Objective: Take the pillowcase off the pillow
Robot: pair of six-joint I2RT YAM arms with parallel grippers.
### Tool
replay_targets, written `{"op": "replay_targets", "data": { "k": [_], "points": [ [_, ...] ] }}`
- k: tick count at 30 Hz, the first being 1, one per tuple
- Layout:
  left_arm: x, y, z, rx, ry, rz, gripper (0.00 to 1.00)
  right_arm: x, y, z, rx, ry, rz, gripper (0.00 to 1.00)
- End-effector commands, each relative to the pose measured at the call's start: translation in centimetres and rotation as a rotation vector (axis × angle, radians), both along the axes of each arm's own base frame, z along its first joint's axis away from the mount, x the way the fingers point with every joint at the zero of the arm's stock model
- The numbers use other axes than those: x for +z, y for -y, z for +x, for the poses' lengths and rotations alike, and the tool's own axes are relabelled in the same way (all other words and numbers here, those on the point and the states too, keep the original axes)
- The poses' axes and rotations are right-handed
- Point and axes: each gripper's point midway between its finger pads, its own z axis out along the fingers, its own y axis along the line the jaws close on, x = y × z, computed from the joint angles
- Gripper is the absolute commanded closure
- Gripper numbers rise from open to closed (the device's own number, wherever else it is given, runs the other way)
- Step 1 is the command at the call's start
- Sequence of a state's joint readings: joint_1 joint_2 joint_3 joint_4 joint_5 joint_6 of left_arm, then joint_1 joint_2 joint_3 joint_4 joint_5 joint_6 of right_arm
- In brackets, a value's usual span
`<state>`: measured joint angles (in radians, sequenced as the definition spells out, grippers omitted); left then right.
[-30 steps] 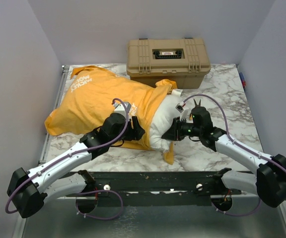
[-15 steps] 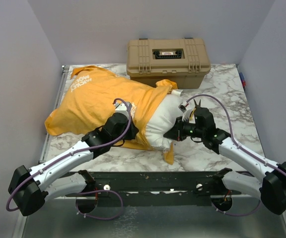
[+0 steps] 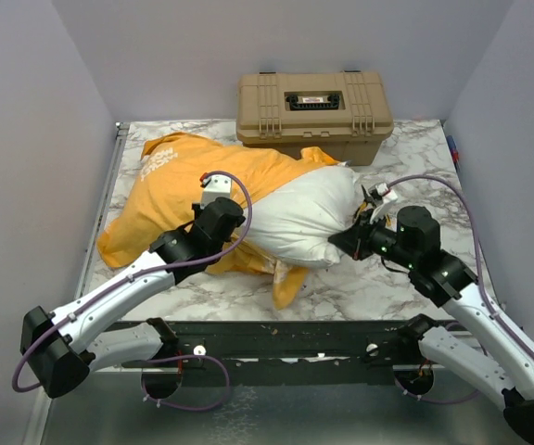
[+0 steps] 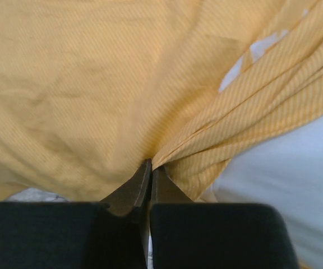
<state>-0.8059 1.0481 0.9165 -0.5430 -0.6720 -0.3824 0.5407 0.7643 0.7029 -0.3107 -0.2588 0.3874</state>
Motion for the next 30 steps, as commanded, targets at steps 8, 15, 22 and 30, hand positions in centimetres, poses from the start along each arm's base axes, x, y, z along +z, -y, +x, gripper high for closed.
{"op": "replay_targets", "data": {
  "k": [8, 15, 22, 30],
  "points": [
    [-1.2, -11.6, 1.7, 0.393, -0.045, 0.431, 1.0, 10.4, 5.3, -1.7, -0.177, 0.255, 0.031, 1.0],
    [0.0, -12.4, 2.5, 0.413, -0.007, 0.296, 1.0, 5.8, 1.6, -4.3, 0.089, 0.144, 0.034, 1.0],
    [0.5, -9.6, 2.2, 0.244, 0.02, 0.133, 0.85, -1.1, -2.1, -7.5, 0.378, -0.129, 0.069, 0.98],
    [5.2, -5.2, 1.6, 0.0, 0.132, -0.096, 0.51, -2.1, -0.7, -6.2, 0.273, -0.157, -0.031, 0.46]
  ]
}}
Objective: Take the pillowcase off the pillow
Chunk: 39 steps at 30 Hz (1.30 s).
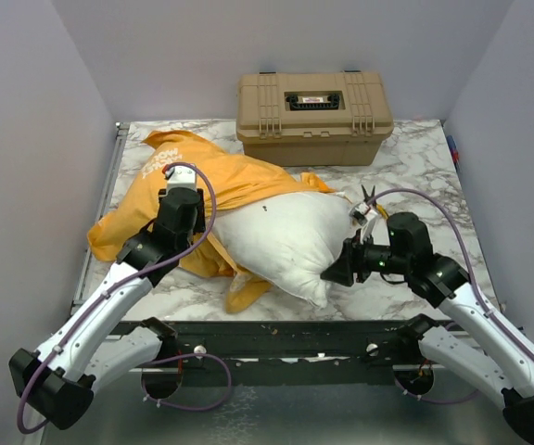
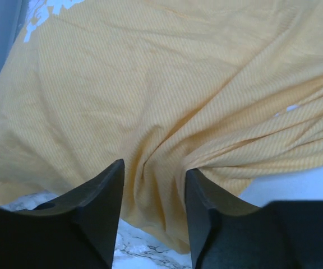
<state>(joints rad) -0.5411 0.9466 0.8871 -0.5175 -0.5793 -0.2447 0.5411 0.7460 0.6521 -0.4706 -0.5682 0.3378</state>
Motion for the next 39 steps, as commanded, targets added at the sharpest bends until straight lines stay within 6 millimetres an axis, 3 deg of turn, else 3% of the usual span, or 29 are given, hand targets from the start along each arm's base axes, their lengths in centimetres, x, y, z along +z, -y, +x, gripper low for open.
{"op": "replay_targets", "data": {
  "k": [1, 4, 7, 13, 16, 25, 31, 34, 39],
  "points": [
    [4.6, 2.4, -0.3, -0.157, 0.121, -0.13, 0.48, 1.9, 0.8, 0.8, -0.032, 0.054, -0.039, 0.41],
    [6.5, 3.6, -0.4, -0.231, 0.182, -0.178, 0.41, 3.1, 1.7, 2.4, -0.111, 0.088, -0.091, 0.32],
    [7.1, 3.9, -0.4, -0.252, 0.225, -0.191, 0.37, 5.2, 2.3, 4.0, -0.189, 0.156, -0.099, 0.26],
    [5.2, 4.0, -0.8, -0.261, 0.239, -0.21, 0.33, 8.1, 2.6, 7.1, -0.278, 0.249, -0.11, 0.19],
    [4.2, 3.9, -1.0, -0.262, 0.232, -0.213, 0.33, 7.1, 2.3, 8.8, -0.297, 0.253, -0.145, 0.15],
    [2.7, 4.2, -1.2, -0.286, 0.202, -0.202, 0.33, 0.9, 2.0, 14.2, -0.404, 0.178, -0.2, 0.0],
    [2.2, 4.4, -1.4, -0.303, 0.191, -0.204, 0.33, -2.0, 2.2, 16.4, -0.469, 0.165, -0.206, 0.0],
    [2.1, 4.6, -1.4, -0.311, 0.187, -0.203, 0.33, -1.8, 1.5, 16.0, -0.432, 0.159, -0.181, 0.0],
    [1.7, 4.8, -1.4, -0.32, 0.174, -0.202, 0.33, 1.2, 1.8, 15.6, -0.427, 0.215, -0.16, 0.0]
  ]
}}
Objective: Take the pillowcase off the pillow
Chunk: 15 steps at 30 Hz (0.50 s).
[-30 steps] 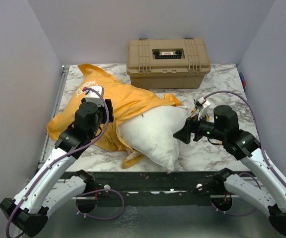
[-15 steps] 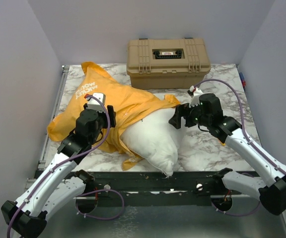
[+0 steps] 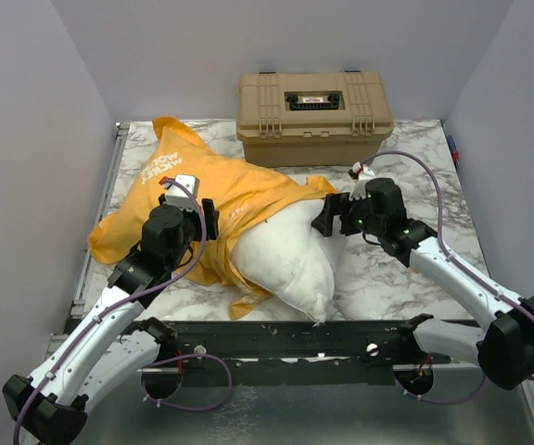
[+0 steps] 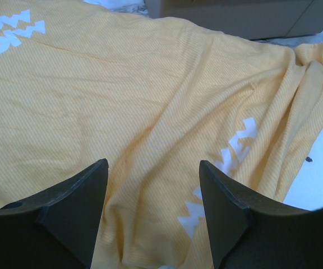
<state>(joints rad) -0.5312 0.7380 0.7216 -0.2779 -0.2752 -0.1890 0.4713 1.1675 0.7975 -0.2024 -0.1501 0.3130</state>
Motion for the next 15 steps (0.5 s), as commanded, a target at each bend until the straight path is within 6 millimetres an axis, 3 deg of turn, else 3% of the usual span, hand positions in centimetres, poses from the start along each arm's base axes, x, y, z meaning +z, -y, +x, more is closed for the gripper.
{"op": "replay_targets", "data": {
  "k": [1, 4, 7, 10, 15],
  "points": [
    [-0.4, 0.5, 0.0, -0.034, -0.004, 0.004, 0.33, 4.2, 0.3, 0.9, -0.013, 0.12, 0.026, 0.0],
    [-0.5, 0.5, 0.0, -0.038, -0.006, 0.006, 0.33, 5.0, 1.0, 1.3, -0.034, 0.133, 0.009, 0.0],
    [-0.5, 0.5, -0.1, -0.04, -0.006, 0.004, 0.33, 4.4, 1.4, 2.2, -0.052, 0.103, 0.018, 0.0],
    [-0.5, 0.5, -0.2, -0.042, -0.005, 0.002, 0.33, 2.9, 1.3, 2.9, -0.051, 0.066, 0.047, 0.0],
    [-0.7, 0.9, -0.2, -0.058, -0.011, -0.003, 0.32, -1.4, -0.4, 2.5, 0.031, -0.045, 0.07, 0.01]
  ]
}}
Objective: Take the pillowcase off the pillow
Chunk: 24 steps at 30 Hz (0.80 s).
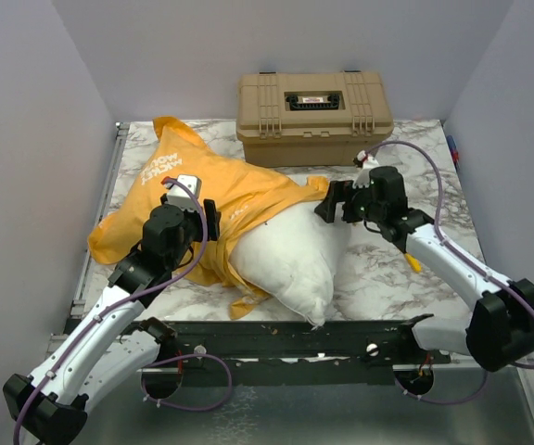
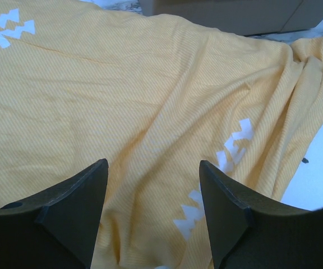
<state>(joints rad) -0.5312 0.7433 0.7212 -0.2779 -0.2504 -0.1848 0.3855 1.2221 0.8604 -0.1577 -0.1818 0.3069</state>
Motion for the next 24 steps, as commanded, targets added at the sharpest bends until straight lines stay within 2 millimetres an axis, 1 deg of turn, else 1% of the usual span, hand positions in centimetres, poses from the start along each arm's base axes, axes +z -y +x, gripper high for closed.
{"op": "replay_targets", "data": {
  "k": [1, 3, 5, 6, 8, 10, 11, 12, 13, 14, 15, 16, 17, 21, 22, 24],
  "points": [
    [-0.6, 0.6, -0.1, -0.04, -0.008, -0.005, 0.32, -4.1, -2.2, -1.1, 0.121, -0.114, 0.045, 0.01],
    [-0.7, 1.2, -0.1, -0.065, -0.021, -0.009, 0.32, -5.4, -3.4, -2.1, 0.194, -0.166, 0.081, 0.03],
    [-0.7, 2.1, 0.0, -0.105, -0.038, -0.013, 0.32, -6.2, -4.5, -3.3, 0.269, -0.202, 0.13, 0.06],
    [-0.6, 2.5, 0.1, -0.123, -0.044, -0.019, 0.32, -6.3, -4.8, -3.8, 0.293, -0.212, 0.151, 0.09],
    [-0.1, 3.5, 0.3, -0.161, -0.056, -0.031, 0.32, -5.9, -5.6, -4.4, 0.339, -0.199, 0.181, 0.18],
    [0.5, 4.6, 0.7, -0.199, -0.066, -0.044, 0.32, -5.5, -6.1, -5.0, 0.383, -0.193, 0.2, 0.33],
    [0.7, 5.2, 0.9, -0.219, -0.076, -0.05, 0.32, -5.3, -6.3, -5.2, 0.398, -0.19, 0.207, 0.42],
    [1.4, 5.7, 1.4, -0.225, -0.075, -0.058, 0.32, -5.0, -6.5, -5.3, 0.411, -0.186, 0.213, 0.52],
    [1.2, 6.4, 1.6, -0.254, -0.097, -0.062, 0.32, -4.8, -6.7, -5.4, 0.421, -0.18, 0.217, 0.62],
    [1.6, 7.0, 2.0, -0.269, -0.102, -0.069, 0.32, -4.5, -6.8, -5.6, 0.429, -0.17, 0.221, 0.76],
    [1.8, 7.6, 2.5, -0.278, -0.115, -0.072, 0.32, -4.1, -6.9, -5.7, 0.436, -0.16, 0.224, 0.86],
    [1.9, 8.1, 2.8, -0.294, -0.128, -0.074, 0.32, -3.7, -7.0, -5.8, 0.441, -0.146, 0.225, 0.95],
    [2.1, 8.8, 3.2, -0.316, -0.14, -0.078, 0.32, -3.3, -7.1, -5.9, 0.444, -0.131, 0.226, 0.99],
    [3.1, 11.4, 4.6, -0.382, -0.168, -0.093, 0.32, -2.1, -7.1, -6.1, 0.45, -0.094, 0.216, 1.0],
    [2.7, 12.3, 5.0, -0.397, -0.188, -0.086, 0.32, -1.9, -7.1, -6.1, 0.45, -0.09, 0.213, 1.0],
    [2.8, 13.9, 5.4, -0.434, -0.205, -0.069, 0.32, -1.6, -7.2, -6.1, 0.453, -0.08, 0.21, 1.0]
  ]
}}
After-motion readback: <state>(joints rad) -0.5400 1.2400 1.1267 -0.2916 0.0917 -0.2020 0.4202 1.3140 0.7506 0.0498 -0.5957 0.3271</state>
